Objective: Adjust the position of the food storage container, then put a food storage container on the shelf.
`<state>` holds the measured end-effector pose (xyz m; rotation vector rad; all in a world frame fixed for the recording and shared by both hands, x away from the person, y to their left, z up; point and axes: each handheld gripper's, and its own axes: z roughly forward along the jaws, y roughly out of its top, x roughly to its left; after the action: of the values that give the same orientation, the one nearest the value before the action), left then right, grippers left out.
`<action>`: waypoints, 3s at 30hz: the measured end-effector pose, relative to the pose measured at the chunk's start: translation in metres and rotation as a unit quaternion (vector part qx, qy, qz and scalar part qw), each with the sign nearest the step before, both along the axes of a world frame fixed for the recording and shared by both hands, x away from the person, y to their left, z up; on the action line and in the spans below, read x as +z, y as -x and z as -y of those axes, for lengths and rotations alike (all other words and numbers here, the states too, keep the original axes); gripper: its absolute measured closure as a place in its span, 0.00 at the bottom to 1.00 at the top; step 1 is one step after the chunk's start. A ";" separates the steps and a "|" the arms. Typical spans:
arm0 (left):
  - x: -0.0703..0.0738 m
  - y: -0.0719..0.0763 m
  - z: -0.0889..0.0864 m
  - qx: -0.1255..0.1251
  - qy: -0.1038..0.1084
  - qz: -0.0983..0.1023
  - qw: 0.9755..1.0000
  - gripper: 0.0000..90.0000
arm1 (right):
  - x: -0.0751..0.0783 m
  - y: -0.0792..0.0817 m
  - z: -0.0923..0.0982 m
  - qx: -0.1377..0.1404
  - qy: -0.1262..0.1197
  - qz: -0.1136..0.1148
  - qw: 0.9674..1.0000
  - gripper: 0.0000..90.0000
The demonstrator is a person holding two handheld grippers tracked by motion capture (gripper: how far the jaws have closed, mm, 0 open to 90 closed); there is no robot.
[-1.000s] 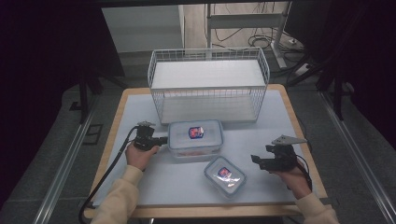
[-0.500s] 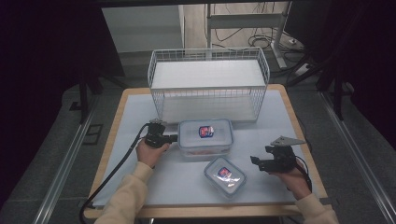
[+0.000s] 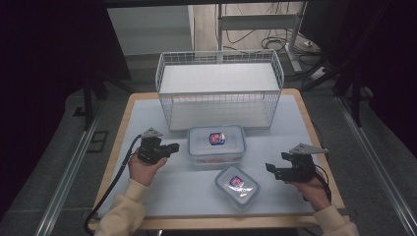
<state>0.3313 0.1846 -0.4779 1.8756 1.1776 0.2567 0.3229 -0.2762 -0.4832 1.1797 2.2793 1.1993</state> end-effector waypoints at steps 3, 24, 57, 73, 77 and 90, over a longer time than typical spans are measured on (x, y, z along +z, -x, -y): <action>0.001 0.005 0.000 -0.002 -0.002 0.002 1.000 0.98 | 0.000 0.000 0.001 0.003 -0.001 0.000 1.000 0.22; 0.000 0.001 -0.001 0.011 0.064 -0.034 0.997 0.28 | 0.014 -0.016 -0.020 0.038 -0.044 -0.004 0.998 0.22; -0.029 -0.059 0.026 0.009 0.109 -0.113 0.988 0.25 | -0.004 -0.104 -0.073 0.042 -0.104 -0.113 0.987 0.18; -0.038 -0.061 0.028 -0.010 0.147 -0.139 0.979 0.28 | -0.018 -0.117 -0.088 0.062 -0.130 -0.181 0.973 0.18; -0.038 -0.062 0.027 -0.012 0.148 -0.142 0.979 0.29 | -0.020 -0.118 -0.087 0.066 -0.134 -0.196 0.969 0.18; -0.036 -0.052 0.021 -0.011 0.163 -0.131 0.978 0.40 | -0.017 -0.116 -0.074 0.062 -0.166 -0.214 0.961 0.36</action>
<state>0.3838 0.1638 -0.5140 1.6631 1.2854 -0.1947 0.4391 -0.2026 -0.5000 1.5666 2.5577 1.5488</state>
